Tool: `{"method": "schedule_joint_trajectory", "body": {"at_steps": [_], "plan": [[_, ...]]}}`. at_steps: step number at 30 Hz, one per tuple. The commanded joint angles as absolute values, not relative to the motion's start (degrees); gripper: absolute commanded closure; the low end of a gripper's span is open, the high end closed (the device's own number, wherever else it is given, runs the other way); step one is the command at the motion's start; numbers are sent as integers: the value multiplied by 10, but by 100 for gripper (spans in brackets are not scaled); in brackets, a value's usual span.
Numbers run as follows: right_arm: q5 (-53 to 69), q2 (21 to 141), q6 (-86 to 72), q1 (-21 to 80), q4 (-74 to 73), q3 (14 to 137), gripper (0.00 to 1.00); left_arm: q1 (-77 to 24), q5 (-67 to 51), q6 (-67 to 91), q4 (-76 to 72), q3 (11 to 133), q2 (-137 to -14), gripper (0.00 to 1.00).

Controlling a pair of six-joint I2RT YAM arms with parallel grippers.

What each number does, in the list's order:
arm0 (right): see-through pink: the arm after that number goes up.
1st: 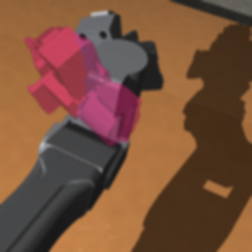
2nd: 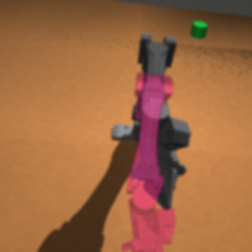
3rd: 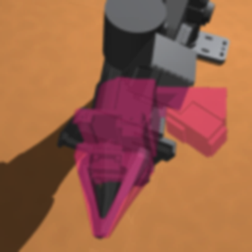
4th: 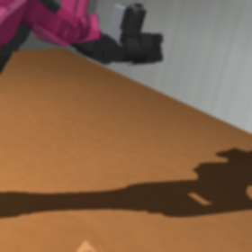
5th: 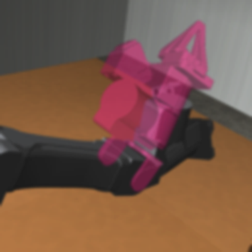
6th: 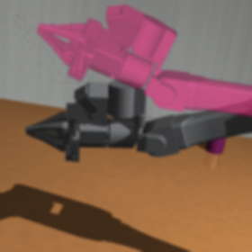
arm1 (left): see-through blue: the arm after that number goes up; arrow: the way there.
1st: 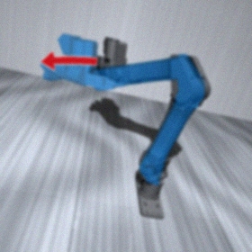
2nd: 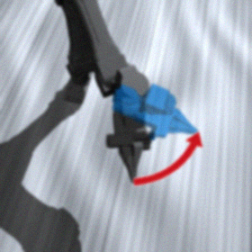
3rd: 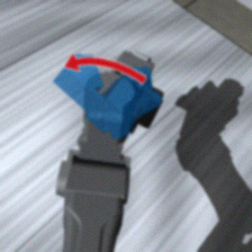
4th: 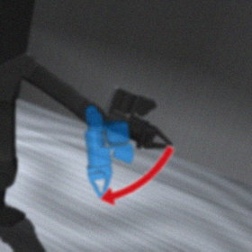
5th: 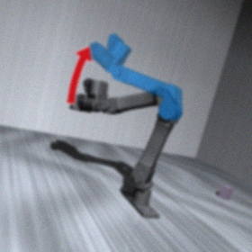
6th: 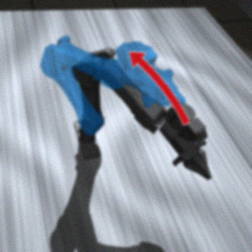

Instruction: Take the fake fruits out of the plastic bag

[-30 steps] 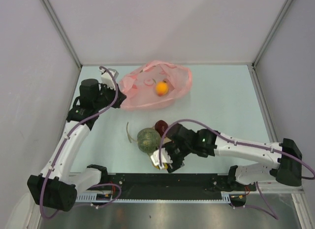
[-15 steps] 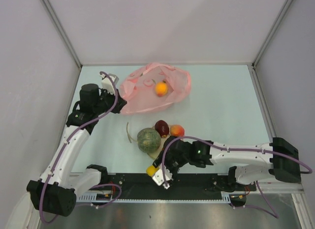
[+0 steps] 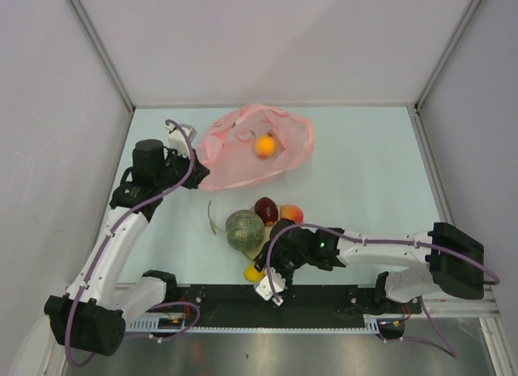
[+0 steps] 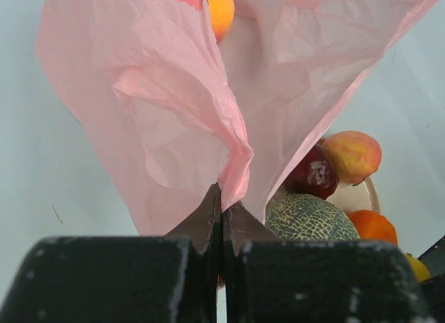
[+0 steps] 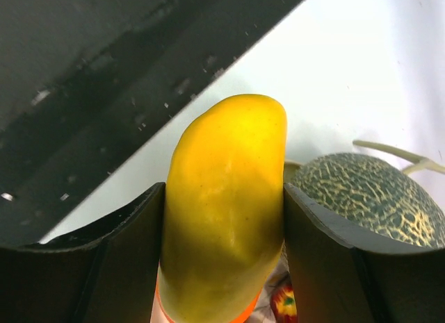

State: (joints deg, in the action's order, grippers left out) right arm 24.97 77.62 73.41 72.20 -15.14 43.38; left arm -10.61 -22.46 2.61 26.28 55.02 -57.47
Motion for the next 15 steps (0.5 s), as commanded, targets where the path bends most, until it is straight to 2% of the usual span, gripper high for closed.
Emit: {"method": "schedule_joint_trajectory", "body": {"at_steps": [1,15], "plan": [[271,782,770,691,-120,430,100,-106,-235,37,250,543,-562,99],[269,787,803,657,-120,402,100,-99,-239,45,247,535,-561,99]]}}
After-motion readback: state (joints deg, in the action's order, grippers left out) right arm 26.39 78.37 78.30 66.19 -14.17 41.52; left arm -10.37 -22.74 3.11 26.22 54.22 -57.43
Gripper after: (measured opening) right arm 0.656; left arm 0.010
